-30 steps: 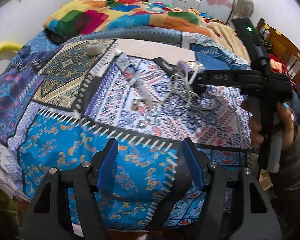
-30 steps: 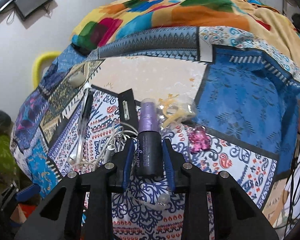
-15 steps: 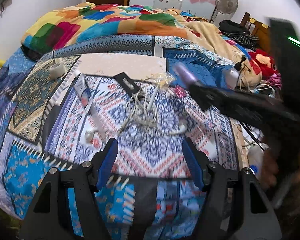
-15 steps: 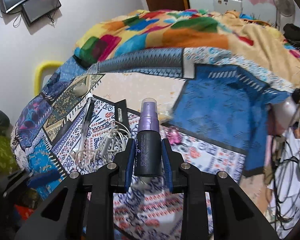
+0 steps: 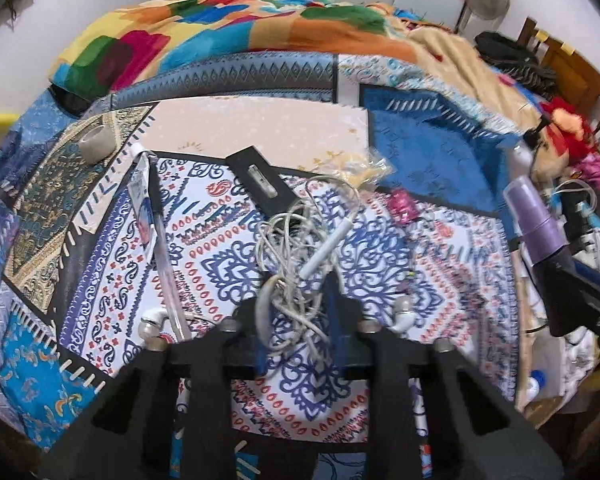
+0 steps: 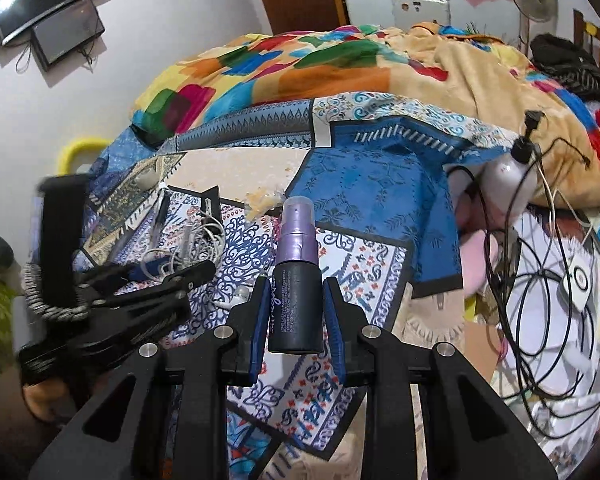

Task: Collect trash
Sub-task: 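Grasp the purple spray bottle with the right tool while the left tool grasps the white earphone cable, then carry the spray bottle and earphone cable in both tools toward the white bin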

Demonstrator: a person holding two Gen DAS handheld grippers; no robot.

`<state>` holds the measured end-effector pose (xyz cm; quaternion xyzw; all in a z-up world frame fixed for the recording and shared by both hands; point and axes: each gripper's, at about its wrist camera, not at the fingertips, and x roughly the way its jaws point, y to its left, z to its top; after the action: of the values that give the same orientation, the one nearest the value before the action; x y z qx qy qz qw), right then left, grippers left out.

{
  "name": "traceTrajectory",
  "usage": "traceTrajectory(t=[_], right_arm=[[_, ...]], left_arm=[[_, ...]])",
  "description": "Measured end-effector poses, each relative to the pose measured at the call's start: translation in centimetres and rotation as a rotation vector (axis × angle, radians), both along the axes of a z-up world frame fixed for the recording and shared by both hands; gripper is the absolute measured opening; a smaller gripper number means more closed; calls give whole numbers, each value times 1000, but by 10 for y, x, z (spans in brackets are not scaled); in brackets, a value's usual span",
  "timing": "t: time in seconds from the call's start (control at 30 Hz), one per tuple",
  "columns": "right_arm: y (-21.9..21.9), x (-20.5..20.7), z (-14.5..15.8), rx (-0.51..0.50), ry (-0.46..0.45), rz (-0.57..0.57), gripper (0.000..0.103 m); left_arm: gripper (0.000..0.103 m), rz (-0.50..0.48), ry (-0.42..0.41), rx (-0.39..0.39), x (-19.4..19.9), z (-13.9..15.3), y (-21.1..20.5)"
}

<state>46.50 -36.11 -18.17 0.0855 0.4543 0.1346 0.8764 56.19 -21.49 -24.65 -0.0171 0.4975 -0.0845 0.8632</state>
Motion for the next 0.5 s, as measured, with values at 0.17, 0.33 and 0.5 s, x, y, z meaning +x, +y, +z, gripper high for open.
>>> traceTrajectory(t=[0.17,0.33,0.5], right_arm=[[-3,-9,9,13,-7,-13,24],[-4,-21,26,25,-28,-14,24],[-1,-37,57,28,-80,-13,24]], left_arm=[[6,-16,2,-84,-14,20,11],[6,-59,-40,-122,-36,59,11],[6,-84,-99,-155,-58,106,13]])
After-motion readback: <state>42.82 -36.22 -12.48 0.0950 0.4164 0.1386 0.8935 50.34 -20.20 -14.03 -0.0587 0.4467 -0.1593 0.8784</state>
